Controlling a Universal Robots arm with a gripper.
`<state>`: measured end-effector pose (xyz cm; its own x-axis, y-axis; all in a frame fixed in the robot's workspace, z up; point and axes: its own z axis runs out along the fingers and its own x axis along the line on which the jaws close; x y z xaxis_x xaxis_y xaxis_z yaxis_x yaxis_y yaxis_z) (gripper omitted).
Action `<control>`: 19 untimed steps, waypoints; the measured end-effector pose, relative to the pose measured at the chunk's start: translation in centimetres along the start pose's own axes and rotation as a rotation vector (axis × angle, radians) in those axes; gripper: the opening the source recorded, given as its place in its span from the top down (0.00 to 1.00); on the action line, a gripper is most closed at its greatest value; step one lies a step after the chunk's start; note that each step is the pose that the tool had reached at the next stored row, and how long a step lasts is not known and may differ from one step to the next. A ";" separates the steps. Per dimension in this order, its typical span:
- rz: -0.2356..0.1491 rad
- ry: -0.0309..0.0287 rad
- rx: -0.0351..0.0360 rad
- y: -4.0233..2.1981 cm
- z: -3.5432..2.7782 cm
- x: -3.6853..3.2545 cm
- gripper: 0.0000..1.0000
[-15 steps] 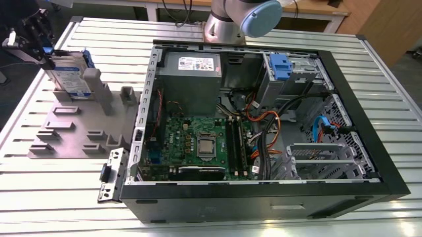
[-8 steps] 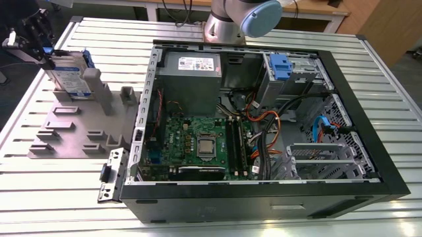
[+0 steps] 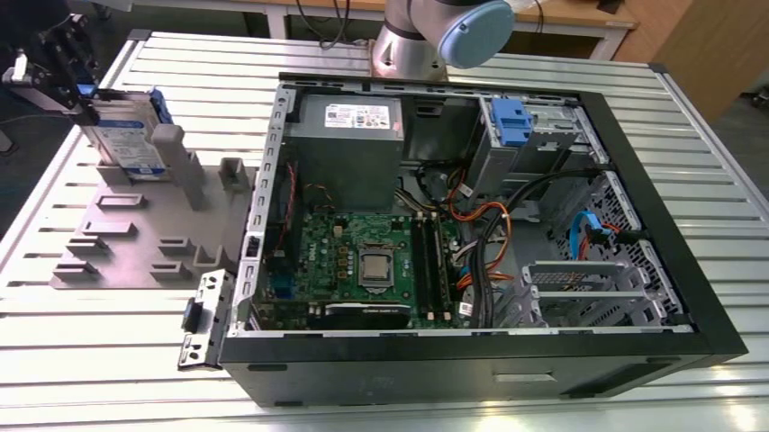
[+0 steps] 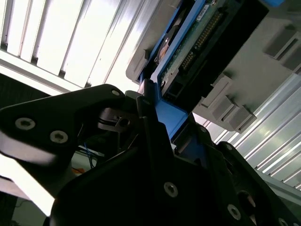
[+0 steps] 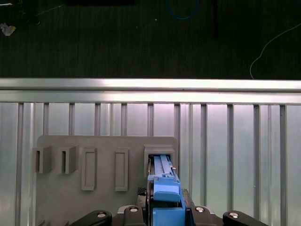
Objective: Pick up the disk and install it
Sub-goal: 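Pick up the disk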
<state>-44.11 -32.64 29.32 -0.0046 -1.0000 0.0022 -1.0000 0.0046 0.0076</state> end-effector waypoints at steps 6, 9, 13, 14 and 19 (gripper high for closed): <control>0.000 0.0000 0.0001 0.00 -0.43 0.00 0.64; 0.000 0.0006 -0.0002 0.01 -0.47 0.00 0.64; 0.000 0.0006 -0.0001 0.01 -0.50 0.00 0.64; 0.000 0.0007 -0.0001 0.01 -0.53 0.00 0.64; 0.000 0.0006 0.0001 0.00 -0.62 0.00 0.64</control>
<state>-44.11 -32.64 29.94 -0.0046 -1.0000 0.0028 -1.0000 0.0046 0.0075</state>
